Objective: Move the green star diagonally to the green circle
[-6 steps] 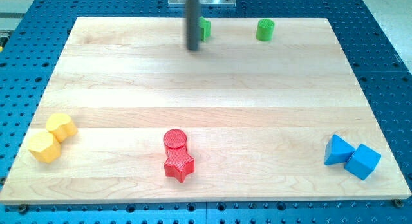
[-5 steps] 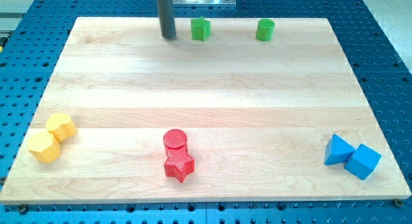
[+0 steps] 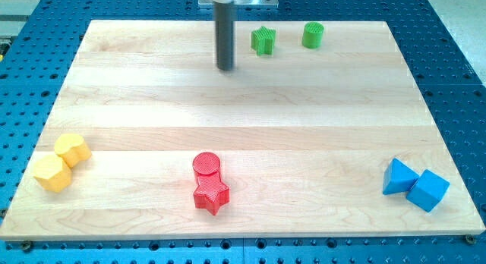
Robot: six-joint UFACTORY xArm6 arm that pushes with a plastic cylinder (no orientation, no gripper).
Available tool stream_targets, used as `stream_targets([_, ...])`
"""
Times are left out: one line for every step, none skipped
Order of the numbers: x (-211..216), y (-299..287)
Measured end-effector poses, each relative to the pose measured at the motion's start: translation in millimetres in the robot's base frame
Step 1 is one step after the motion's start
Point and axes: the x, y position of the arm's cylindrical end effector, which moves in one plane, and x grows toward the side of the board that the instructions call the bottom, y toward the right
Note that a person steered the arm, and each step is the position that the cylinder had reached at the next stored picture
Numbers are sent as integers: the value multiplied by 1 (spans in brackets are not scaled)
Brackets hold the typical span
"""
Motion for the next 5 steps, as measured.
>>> stream_targets([-52,4])
stream_targets([-76,22])
stream_targets([-87,50])
stream_targets([-65,67])
stream_targets([-30,82])
